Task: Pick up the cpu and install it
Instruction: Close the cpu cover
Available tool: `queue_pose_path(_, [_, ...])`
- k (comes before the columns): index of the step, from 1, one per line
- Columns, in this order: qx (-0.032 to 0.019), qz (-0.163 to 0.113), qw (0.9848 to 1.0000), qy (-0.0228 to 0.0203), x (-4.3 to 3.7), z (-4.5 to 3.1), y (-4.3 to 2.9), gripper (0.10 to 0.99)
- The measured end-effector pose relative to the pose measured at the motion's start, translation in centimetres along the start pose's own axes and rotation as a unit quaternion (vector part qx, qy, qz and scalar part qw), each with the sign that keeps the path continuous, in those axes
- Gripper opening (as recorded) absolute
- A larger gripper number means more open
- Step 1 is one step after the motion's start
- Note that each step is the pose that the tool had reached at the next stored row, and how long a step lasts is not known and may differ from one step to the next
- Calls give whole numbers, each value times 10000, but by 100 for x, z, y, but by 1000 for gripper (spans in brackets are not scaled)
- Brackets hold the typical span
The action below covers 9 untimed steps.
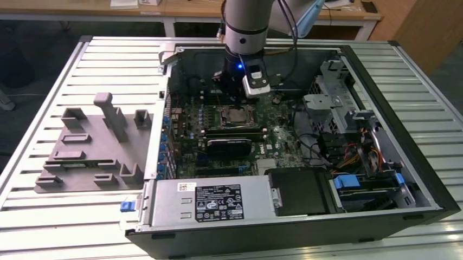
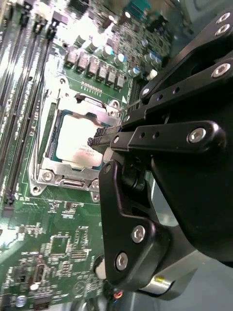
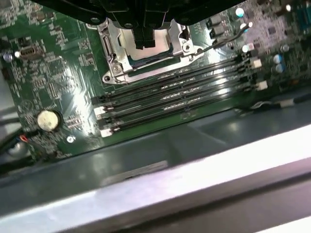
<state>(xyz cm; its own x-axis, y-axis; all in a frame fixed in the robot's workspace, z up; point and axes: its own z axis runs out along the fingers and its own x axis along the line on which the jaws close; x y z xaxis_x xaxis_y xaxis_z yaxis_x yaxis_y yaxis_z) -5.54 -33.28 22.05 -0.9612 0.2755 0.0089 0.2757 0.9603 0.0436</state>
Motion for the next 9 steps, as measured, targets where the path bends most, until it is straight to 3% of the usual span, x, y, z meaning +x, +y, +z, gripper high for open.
queue_pose_path(4, [3, -358, 9994, 16, 0, 0, 0, 106])
queue_pose_path(9, [12, -795, 9968, 33, 0, 4, 0, 106])
